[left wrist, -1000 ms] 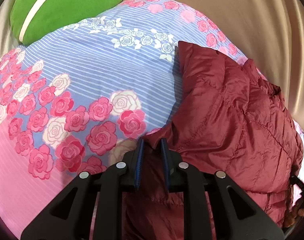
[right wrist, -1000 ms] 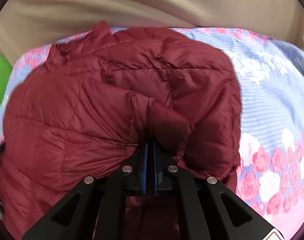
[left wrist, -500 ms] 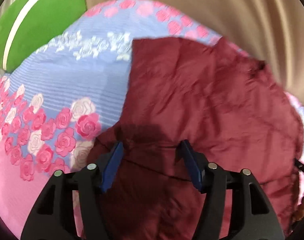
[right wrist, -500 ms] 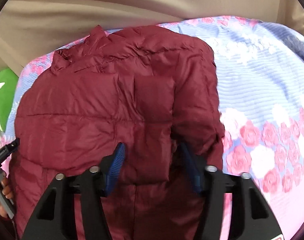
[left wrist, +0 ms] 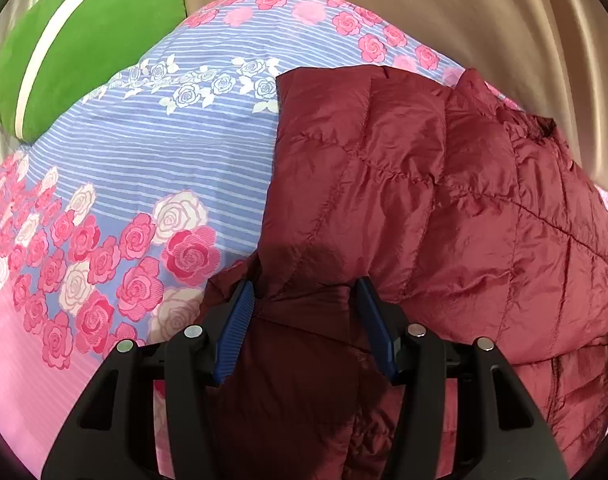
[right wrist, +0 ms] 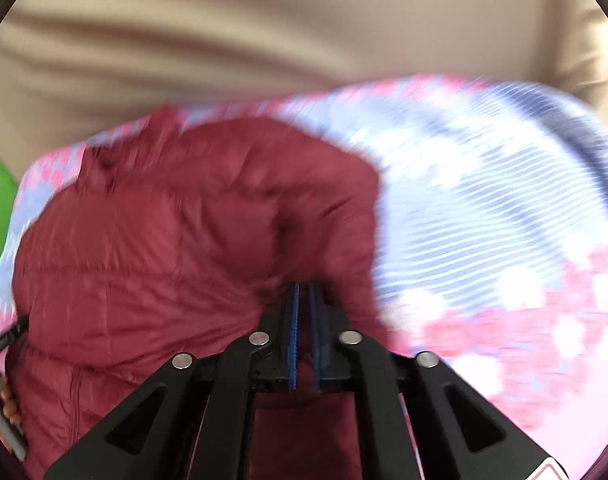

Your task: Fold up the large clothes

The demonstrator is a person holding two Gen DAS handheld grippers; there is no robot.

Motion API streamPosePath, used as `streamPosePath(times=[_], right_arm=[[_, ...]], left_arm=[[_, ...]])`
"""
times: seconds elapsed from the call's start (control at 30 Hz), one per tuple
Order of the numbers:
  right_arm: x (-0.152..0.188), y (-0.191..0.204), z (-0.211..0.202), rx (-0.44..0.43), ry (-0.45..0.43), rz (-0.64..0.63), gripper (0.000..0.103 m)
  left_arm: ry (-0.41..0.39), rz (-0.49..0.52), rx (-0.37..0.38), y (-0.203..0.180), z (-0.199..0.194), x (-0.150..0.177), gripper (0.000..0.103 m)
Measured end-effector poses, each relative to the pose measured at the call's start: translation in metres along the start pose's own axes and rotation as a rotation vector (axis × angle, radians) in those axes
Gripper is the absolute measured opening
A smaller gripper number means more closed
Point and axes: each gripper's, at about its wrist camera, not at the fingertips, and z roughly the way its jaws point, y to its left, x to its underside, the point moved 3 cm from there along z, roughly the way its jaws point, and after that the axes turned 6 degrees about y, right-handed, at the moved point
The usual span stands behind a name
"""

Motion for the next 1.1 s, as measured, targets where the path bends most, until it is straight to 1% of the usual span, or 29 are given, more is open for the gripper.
streamPosePath(times=[0.03, 0.1, 0.13, 0.2, 0.23, 0.27, 0.3, 0.33, 0.37, 0.4, 0.43, 0.47, 0.5, 0.6, 0.63, 0.67, 0.7, 0.73, 0.77, 0.8, 0.83, 0.87, 0.9, 0.93, 1.0, 1.03, 1.07, 1.1], right_arm=[[-0.001, 0.000, -0.013, -0.043, -0.020, 0.021, 0.014], [-0.001, 0.018, -0.021, -0.165, -0.001, -0.009, 0.014], [0.002, 0.038, -0.021, -0.208, 0.024, -0.059, 0.014], [0.012, 0.082, -0.010, -0.269, 0.078, -0.170, 0.014], [0.019, 0.098, -0.003, -0.280, 0.101, -0.213, 0.014], [0.027, 0.114, 0.004, -0.270, 0.121, -0.258, 0.014], [0.035, 0.129, 0.016, -0.243, 0.144, -0.310, 0.013], [0.043, 0.138, 0.025, -0.191, 0.149, -0.364, 0.007], [0.046, 0.138, 0.031, -0.149, 0.140, -0.396, 0.001], [0.048, 0.134, 0.034, -0.134, 0.136, -0.412, 0.000], [0.047, 0.120, 0.035, -0.125, 0.134, -0.396, 0.000], [0.045, 0.104, 0.034, -0.112, 0.134, -0.362, 0.000], [0.041, 0.076, 0.032, -0.091, 0.134, -0.312, 0.000], [0.031, 0.009, 0.031, 0.003, 0.135, -0.185, 0.000], [0.026, -0.012, 0.030, 0.062, 0.142, -0.110, 0.000], [0.022, -0.025, 0.025, 0.042, 0.141, -0.063, 0.000], [0.018, -0.033, 0.016, 0.001, 0.129, -0.027, 0.000], [0.010, -0.031, 0.002, -0.042, 0.090, -0.017, 0.007], [0.004, -0.024, -0.008, -0.064, 0.056, -0.029, 0.007], [-0.006, -0.009, -0.018, -0.100, 0.021, -0.054, 0.007], [-0.011, 0.001, -0.020, -0.125, 0.013, -0.067, 0.007], [-0.017, 0.014, -0.018, -0.149, 0.012, -0.085, 0.007], [-0.023, 0.028, -0.011, -0.153, 0.016, -0.109, 0.007], [-0.026, 0.043, 0.004, -0.127, 0.043, -0.145, 0.006], [-0.018, 0.049, 0.038, -0.068, 0.107, -0.171, 0.002], [-0.015, 0.052, 0.060, -0.038, 0.150, -0.170, 0.000], [-0.013, 0.051, 0.071, -0.049, 0.160, -0.161, 0.000], [-0.012, 0.050, 0.073, -0.061, 0.147, -0.138, 0.000]], left_arm=[[0.001, 0.011, -0.014, -0.004, 0.002, -0.001, 0.052], [0.002, 0.021, -0.030, -0.006, 0.003, -0.002, 0.052], [0.003, 0.023, -0.035, -0.008, 0.005, -0.004, 0.052], [0.002, 0.021, -0.033, -0.007, 0.007, -0.005, 0.052], [0.002, 0.019, -0.030, -0.007, 0.007, -0.006, 0.052], [0.002, 0.018, -0.029, -0.007, 0.008, -0.006, 0.052], [0.001, 0.018, -0.029, -0.007, 0.008, -0.006, 0.052], [0.001, 0.017, -0.029, -0.006, 0.008, -0.006, 0.052], [0.001, 0.017, -0.028, -0.006, 0.007, -0.006, 0.052], [0.001, 0.018, -0.027, -0.006, 0.008, -0.006, 0.052], [0.000, 0.016, -0.023, -0.005, 0.006, -0.004, 0.053], [-0.001, 0.015, -0.021, -0.004, 0.006, -0.004, 0.053], [-0.001, 0.014, -0.020, -0.003, 0.004, -0.002, 0.053], [-0.002, 0.017, -0.020, -0.004, 0.003, -0.001, 0.053], [-0.006, 0.019, -0.026, -0.005, 0.002, -0.001, 0.053], [-0.012, 0.018, -0.033, -0.006, -0.001, -0.002, 0.052], [-0.021, 0.015, -0.037, -0.006, -0.005, -0.001, 0.052], [-0.044, 0.018, -0.024, -0.011, -0.015, -0.002, 0.052], [-0.067, 0.022, -0.007, -0.016, -0.024, -0.003, 0.053], [-0.085, 0.025, -0.004, -0.020, -0.030, -0.005, 0.053], [-0.103, 0.036, -0.016, -0.028, -0.035, -0.007, 0.054], [-0.103, 0.054, -0.025, -0.034, -0.036, -0.008, 0.055], [-0.094, 0.078, -0.037, -0.041, -0.033, -0.010, 0.055], [-0.077, 0.101, -0.065, -0.045, -0.025, -0.010, 0.055], [-0.051, 0.114, -0.118, -0.045, -0.009, -0.009, 0.057], [-0.031, 0.111, -0.130, -0.040, 0.002, -0.008, 0.057], [-0.016, 0.096, -0.108, -0.033, 0.009, -0.007, 0.059], [0.003, 0.068, -0.075, -0.028, 0.013, -0.007, 0.059]])
